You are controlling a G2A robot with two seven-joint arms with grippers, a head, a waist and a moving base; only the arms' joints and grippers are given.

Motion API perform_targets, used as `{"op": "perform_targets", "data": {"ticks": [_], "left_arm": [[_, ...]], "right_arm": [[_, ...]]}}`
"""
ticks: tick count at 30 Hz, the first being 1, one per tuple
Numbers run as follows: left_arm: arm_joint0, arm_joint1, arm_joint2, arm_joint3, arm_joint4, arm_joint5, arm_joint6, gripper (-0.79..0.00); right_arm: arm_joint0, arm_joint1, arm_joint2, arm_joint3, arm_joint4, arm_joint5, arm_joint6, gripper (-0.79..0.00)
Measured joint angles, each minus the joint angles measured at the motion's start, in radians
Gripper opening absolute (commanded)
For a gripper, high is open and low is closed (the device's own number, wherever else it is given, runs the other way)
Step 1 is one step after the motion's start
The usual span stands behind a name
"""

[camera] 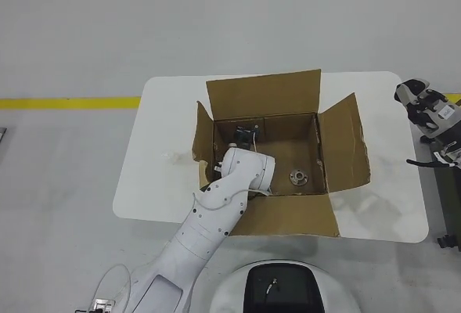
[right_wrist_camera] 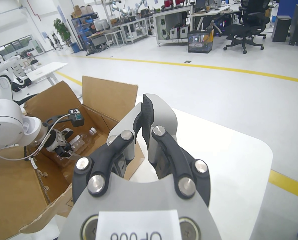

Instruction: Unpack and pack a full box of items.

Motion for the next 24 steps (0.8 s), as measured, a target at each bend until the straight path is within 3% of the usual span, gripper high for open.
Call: {"op": "perform_targets", "data": {"ticks": [24], "left_arm": [[0.004,-0.042,-0.031,0.086,0.048,-0.011,0.009,-0.025]], "right_arm": [[-0.008,0.0,0.012,-0.001,-0.005,-0.003,0.002,-0.785]]}}
